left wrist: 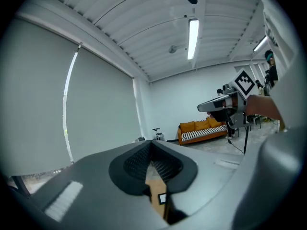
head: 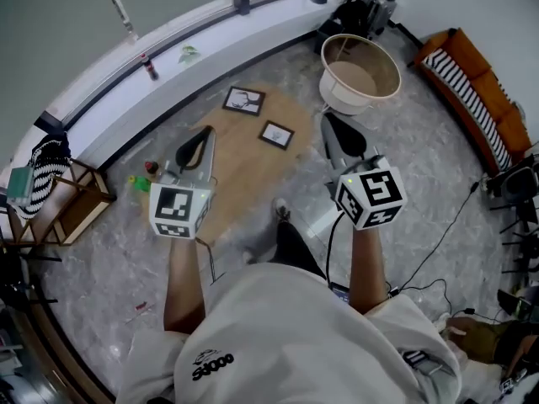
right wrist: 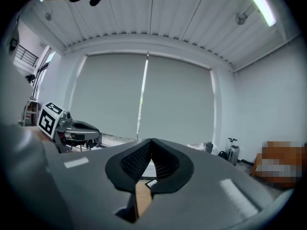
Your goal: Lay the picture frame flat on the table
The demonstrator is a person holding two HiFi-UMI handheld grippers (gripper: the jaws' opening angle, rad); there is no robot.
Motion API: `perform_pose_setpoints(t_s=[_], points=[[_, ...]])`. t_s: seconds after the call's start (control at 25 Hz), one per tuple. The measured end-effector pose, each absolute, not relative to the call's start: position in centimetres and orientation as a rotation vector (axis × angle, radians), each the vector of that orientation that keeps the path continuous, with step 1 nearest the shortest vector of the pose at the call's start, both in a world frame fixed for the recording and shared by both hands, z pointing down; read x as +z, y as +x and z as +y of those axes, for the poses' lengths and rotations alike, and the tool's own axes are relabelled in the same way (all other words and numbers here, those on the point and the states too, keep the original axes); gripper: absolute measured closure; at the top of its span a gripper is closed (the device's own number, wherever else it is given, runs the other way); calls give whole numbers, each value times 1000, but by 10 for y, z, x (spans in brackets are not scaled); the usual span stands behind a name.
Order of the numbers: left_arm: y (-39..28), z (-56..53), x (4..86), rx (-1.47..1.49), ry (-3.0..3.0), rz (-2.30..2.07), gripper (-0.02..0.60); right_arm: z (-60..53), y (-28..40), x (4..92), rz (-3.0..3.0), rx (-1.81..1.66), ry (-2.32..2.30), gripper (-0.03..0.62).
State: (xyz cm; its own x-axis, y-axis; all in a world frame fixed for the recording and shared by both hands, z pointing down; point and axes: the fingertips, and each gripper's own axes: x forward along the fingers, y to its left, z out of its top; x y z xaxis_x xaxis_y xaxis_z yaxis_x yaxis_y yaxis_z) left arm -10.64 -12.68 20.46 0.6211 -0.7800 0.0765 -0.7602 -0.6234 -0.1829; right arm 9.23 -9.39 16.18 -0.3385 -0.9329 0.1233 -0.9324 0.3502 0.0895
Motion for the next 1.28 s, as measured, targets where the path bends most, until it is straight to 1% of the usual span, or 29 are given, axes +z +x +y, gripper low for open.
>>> perform_pose_setpoints(t_s=[0.2, 0.44, 0.72, 1.28], points=[[-114, -109, 168, -191, -2629, 1265, 572, -76, 72, 131, -2507, -126, 1639, 591], [-111, -95, 146, -151, -2580, 1215, 572, -72, 53, 119, -2516, -187, 1582, 591], [-108, -91, 144, -146, -2584, 1197, 572, -69, 42, 124, -2471, -226, 1528, 592], [-97, -87, 155, -166, -2617, 1173, 572, -66, 47, 131, -2459, -209, 1521, 592]])
